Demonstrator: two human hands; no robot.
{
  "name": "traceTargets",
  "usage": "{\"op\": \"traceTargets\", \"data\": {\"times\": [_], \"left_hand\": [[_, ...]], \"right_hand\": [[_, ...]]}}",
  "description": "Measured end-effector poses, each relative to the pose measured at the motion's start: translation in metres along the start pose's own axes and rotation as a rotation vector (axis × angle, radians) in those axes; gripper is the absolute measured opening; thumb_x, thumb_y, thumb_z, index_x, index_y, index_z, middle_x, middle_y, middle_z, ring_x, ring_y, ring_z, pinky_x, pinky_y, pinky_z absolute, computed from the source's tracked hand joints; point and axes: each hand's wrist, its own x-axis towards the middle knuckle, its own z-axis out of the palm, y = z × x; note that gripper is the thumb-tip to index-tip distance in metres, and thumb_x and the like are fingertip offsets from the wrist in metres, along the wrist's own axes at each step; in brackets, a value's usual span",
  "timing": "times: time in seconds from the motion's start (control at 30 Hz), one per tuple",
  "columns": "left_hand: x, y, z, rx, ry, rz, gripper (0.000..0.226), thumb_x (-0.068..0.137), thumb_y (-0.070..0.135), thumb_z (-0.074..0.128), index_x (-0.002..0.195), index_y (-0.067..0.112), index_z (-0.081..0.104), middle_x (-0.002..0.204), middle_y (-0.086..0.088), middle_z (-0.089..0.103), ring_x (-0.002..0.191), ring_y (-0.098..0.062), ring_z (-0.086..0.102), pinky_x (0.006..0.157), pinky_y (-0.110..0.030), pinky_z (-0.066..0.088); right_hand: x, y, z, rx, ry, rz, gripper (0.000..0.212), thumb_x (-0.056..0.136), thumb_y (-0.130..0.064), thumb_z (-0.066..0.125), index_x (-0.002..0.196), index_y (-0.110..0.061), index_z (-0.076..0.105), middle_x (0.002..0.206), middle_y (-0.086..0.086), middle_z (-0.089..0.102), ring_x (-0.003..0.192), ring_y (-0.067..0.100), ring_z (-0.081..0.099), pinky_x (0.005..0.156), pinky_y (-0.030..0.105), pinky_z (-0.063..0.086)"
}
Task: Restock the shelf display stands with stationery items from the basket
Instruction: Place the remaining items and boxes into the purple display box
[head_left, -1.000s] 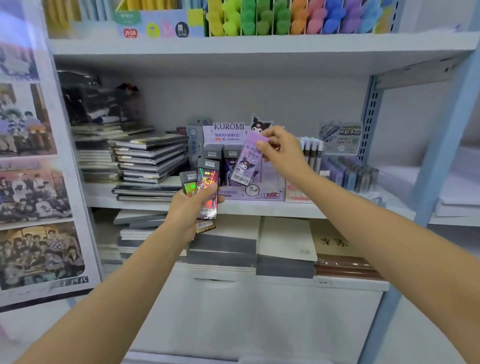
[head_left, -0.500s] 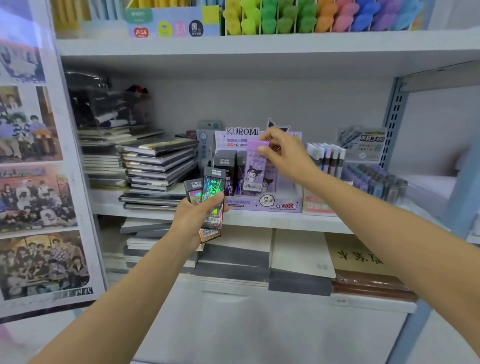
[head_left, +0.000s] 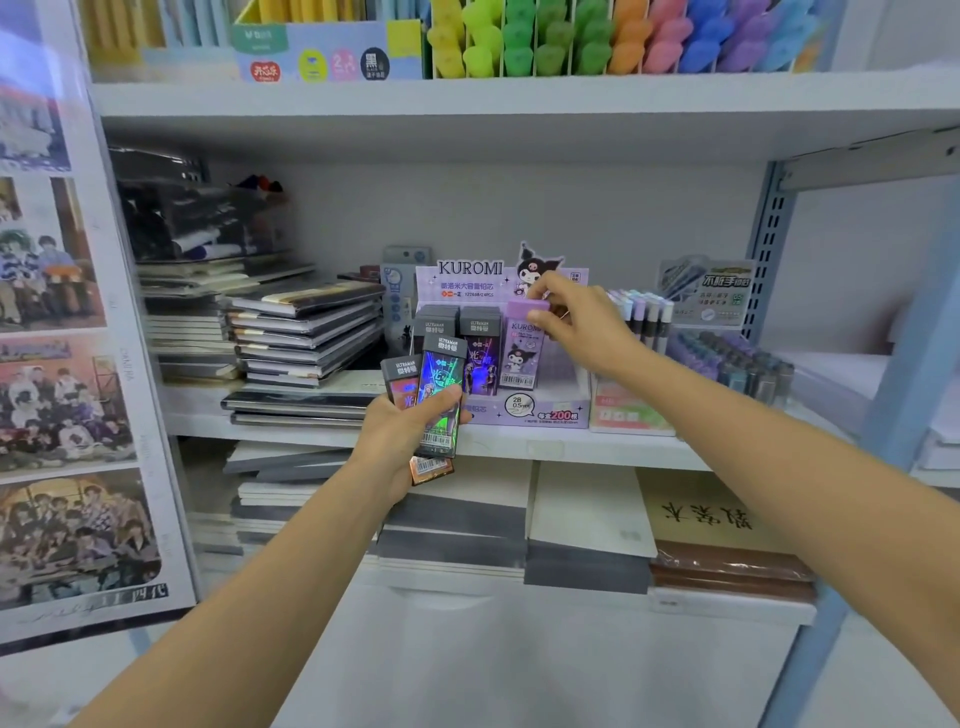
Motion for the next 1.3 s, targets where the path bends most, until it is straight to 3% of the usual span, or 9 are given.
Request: {"op": "traceTargets", "data": {"times": [0.17, 0.33, 0.57, 0.67, 0.8, 0.93, 1.03, 1.17, 1.3], "left_hand": [[0.0, 0.0, 0.003, -0.003, -0.003, -0.002, 0.03, 0.082, 0.016, 0.075, 0.109, 0.004, 0.067, 0.091, -0.016, 0.075, 0.077, -0.022, 0.074, 0.071, -0.037, 0.058], [0.002, -0.002, 0.007, -0.012, -0.021, 0.003, 0.021, 0.083, 0.013, 0.074, 0.102, 0.007, 0.068, 0.084, -0.01, 0.076, 0.071, -0.017, 0.074, 0.053, -0.026, 0.056], [0.002, -0.002, 0.013, -0.011, -0.041, 0.011, 0.021, 0.082, 0.01, 0.074, 0.103, 0.007, 0.068, 0.086, -0.01, 0.076, 0.073, -0.018, 0.074, 0.056, -0.028, 0.058], [-0.002, 0.0, 0.017, -0.009, -0.06, 0.023, 0.026, 0.081, 0.01, 0.076, 0.105, 0.006, 0.067, 0.088, -0.012, 0.076, 0.073, -0.019, 0.074, 0.055, -0.028, 0.056], [-0.005, 0.001, 0.028, -0.01, -0.081, 0.02, 0.017, 0.079, 0.009, 0.077, 0.094, 0.01, 0.07, 0.077, -0.009, 0.076, 0.063, -0.018, 0.073, 0.05, -0.026, 0.055], [-0.012, 0.002, 0.044, -0.006, -0.111, 0.027, 0.037, 0.072, 0.02, 0.08, 0.105, 0.007, 0.068, 0.089, -0.013, 0.076, 0.078, -0.026, 0.074, 0.066, -0.036, 0.06], [-0.014, 0.007, 0.052, -0.028, -0.103, -0.022, 0.046, 0.083, 0.034, 0.071, 0.119, 0.005, 0.061, 0.104, -0.018, 0.073, 0.091, -0.035, 0.071, 0.083, -0.044, 0.057], [-0.012, 0.015, 0.059, -0.109, -0.069, -0.036, 0.034, 0.094, 0.018, 0.043, 0.113, -0.005, 0.058, 0.094, -0.021, 0.072, 0.071, -0.028, 0.071, 0.053, -0.026, 0.055], [-0.011, 0.014, 0.059, -0.027, -0.051, 0.136, 0.02, 0.1, 0.013, 0.047, 0.104, 0.004, 0.064, 0.094, -0.017, 0.074, 0.075, -0.025, 0.072, 0.059, -0.03, 0.058]], "right_hand": [[0.007, 0.006, -0.007, -0.02, -0.071, 0.036, 0.014, 0.095, -0.019, 0.059, 0.109, -0.015, 0.057, 0.09, 0.014, 0.069, 0.086, 0.031, 0.066, 0.084, 0.047, 0.054], [0.008, 0.008, 0.01, -0.053, 0.051, 0.016, 0.02, 0.091, -0.017, 0.065, 0.108, -0.019, 0.055, 0.089, 0.006, 0.064, 0.076, 0.019, 0.06, 0.079, 0.04, 0.055], [0.009, 0.014, 0.018, -0.181, 0.115, 0.02, 0.015, 0.089, -0.02, 0.068, 0.102, -0.013, 0.069, 0.108, 0.0, 0.048, 0.098, 0.017, 0.049, 0.082, 0.032, 0.043], [0.008, 0.0, 0.009, -0.103, 0.168, -0.002, 0.017, 0.09, -0.025, 0.066, 0.103, -0.016, 0.07, 0.104, -0.003, 0.048, 0.091, 0.013, 0.048, 0.078, 0.027, 0.042], [-0.007, -0.025, 0.0, 0.337, -0.086, 0.094, 0.028, 0.09, -0.038, 0.064, 0.113, -0.021, 0.064, 0.103, -0.002, 0.068, 0.087, 0.009, 0.064, 0.073, 0.019, 0.048], [-0.023, -0.029, -0.007, 0.367, -0.255, 0.158, 0.033, 0.088, -0.023, 0.07, 0.117, -0.008, 0.066, 0.101, 0.009, 0.071, 0.078, 0.005, 0.066, 0.07, 0.017, 0.054], [-0.026, -0.021, -0.025, 0.436, -0.208, 0.198, 0.023, 0.09, -0.016, 0.067, 0.111, -0.007, 0.066, 0.093, 0.01, 0.071, 0.062, -0.001, 0.062, 0.059, 0.015, 0.05], [-0.026, -0.01, -0.051, 0.468, 0.014, 0.246, 0.026, 0.093, -0.013, 0.063, 0.117, -0.004, 0.061, 0.091, 0.008, 0.068, 0.058, 0.002, 0.059, 0.052, 0.014, 0.047], [-0.019, 0.0, -0.072, 0.237, 0.207, 0.2, 0.03, 0.091, -0.016, 0.066, 0.12, -0.01, 0.064, 0.105, 0.008, 0.069, 0.093, 0.019, 0.067, 0.087, 0.037, 0.054]]}}
